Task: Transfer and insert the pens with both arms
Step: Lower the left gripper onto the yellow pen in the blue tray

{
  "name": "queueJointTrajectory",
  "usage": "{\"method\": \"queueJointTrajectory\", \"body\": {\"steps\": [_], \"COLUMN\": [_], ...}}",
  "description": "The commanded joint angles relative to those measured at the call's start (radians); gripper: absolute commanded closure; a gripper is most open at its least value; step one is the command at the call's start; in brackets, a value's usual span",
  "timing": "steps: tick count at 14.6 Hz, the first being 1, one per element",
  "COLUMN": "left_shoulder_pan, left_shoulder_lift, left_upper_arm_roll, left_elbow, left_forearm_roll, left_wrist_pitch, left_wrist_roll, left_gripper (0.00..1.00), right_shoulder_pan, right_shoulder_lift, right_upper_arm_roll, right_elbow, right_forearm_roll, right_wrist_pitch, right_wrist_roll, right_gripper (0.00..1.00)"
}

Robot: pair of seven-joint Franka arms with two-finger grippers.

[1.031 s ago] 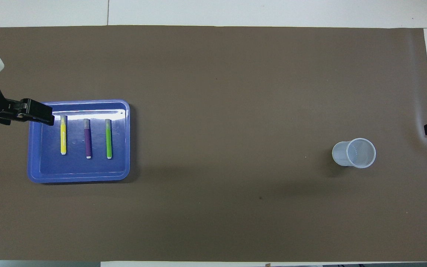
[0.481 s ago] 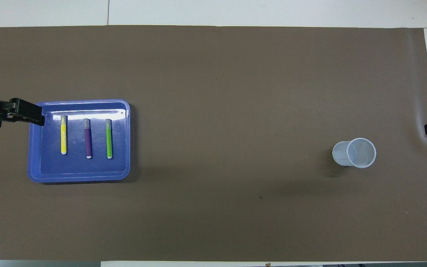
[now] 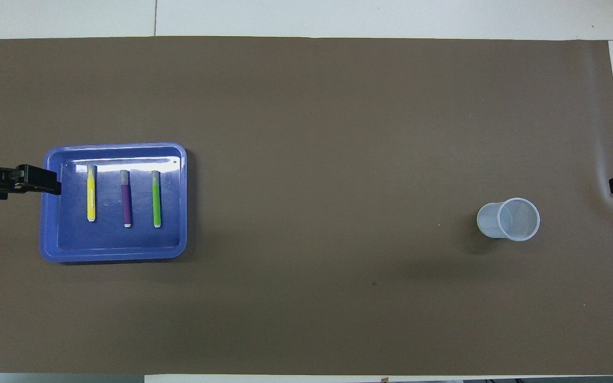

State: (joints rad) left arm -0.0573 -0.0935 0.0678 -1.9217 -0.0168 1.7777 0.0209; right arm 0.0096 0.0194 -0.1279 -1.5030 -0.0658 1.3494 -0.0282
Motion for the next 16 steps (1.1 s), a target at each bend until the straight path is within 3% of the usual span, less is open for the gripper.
{"method": "queueJointTrajectory", "body": {"steps": [1, 4, 6, 12, 16], "left_shoulder_pan": [0.040, 0.063, 0.071, 0.083, 0.083], "left_shoulder_lift": [-0.023, 0.046, 0.112, 0.216, 0.270], "left_upper_arm_roll": [-0.005, -0.005, -0.005, -0.005, -0.005], "left_elbow": [-0.178, -0.273, -0.280, -0.287, -0.286], "left_forearm_roll": [0.009, 0.009, 0.009, 0.009, 0.009], "left_wrist_pitch": [0.162, 0.343, 0.426, 0.572, 0.618], "left_wrist_roll": [0.095, 0.126, 0.128, 0.126, 0.122], "left_gripper": [0.00, 0.00, 0.00, 0.00, 0.07], "right_shoulder_pan": [-0.002, -0.002, -0.002, -0.002, -0.002], "right_shoulder_lift": [-0.027, -0.027, -0.027, -0.027, -0.027], "right_upper_arm_roll": [0.002, 0.002, 0.002, 0.001, 0.001], "right_elbow": [-0.032, -0.032, -0.032, -0.032, -0.032], "right_forearm_roll": [0.004, 0.004, 0.004, 0.004, 0.004], "right_wrist_pitch": [0.011, 0.011, 0.011, 0.011, 0.011], "right_wrist_roll": [0.013, 0.013, 0.013, 0.013, 0.013], "right_gripper": [0.00, 0.00, 0.00, 0.00, 0.00]}}
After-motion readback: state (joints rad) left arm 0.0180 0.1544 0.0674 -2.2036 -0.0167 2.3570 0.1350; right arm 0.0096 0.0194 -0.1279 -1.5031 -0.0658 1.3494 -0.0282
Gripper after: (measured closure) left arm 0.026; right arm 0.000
